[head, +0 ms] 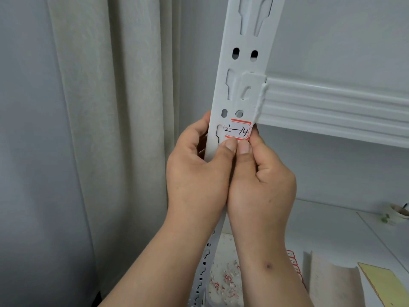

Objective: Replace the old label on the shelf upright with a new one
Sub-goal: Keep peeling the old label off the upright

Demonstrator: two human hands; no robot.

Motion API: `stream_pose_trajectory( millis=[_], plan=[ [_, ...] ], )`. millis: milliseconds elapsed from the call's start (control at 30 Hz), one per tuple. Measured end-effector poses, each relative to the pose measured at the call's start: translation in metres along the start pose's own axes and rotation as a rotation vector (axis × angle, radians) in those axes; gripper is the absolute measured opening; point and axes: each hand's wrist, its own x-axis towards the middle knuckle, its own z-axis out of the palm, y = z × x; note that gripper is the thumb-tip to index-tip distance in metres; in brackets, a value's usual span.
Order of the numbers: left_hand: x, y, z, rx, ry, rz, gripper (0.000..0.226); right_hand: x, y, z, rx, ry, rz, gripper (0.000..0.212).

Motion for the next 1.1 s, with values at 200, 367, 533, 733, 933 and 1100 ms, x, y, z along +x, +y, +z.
stream_pose_trajectory(
  millis=[200,367,533,733,933,1100],
  plan=[
    [0.004,0.0,-0.002,-0.044,-0.004,-0.006,0.037,0.0,0.002,0.0,-0.027,-0.003,-0.012,0.037],
    [0.006,0.002,-0.012,-0.071,-0.094,-0.034,0.039,-0.001,0.003,-0.001,-0.049,-0.028,-0.02,0.04],
    [0.005,0.005,-0.013,-0.074,-0.113,-0.047,0.044,-0.002,0.0,-0.003,-0.048,-0.037,-0.008,0.04],
    [0.006,0.005,-0.013,-0.1,-0.112,-0.057,0.039,-0.003,-0.008,-0.006,-0.041,-0.054,0.029,0.039],
    [0.008,0.004,-0.014,-0.188,-0.114,-0.089,0.04,-0.002,-0.009,-0.007,-0.038,-0.056,0.046,0.032],
    [0.009,0.004,-0.012,-0.219,-0.093,-0.085,0.037,0.0,-0.008,-0.006,-0.027,-0.049,0.042,0.031]
  ],
)
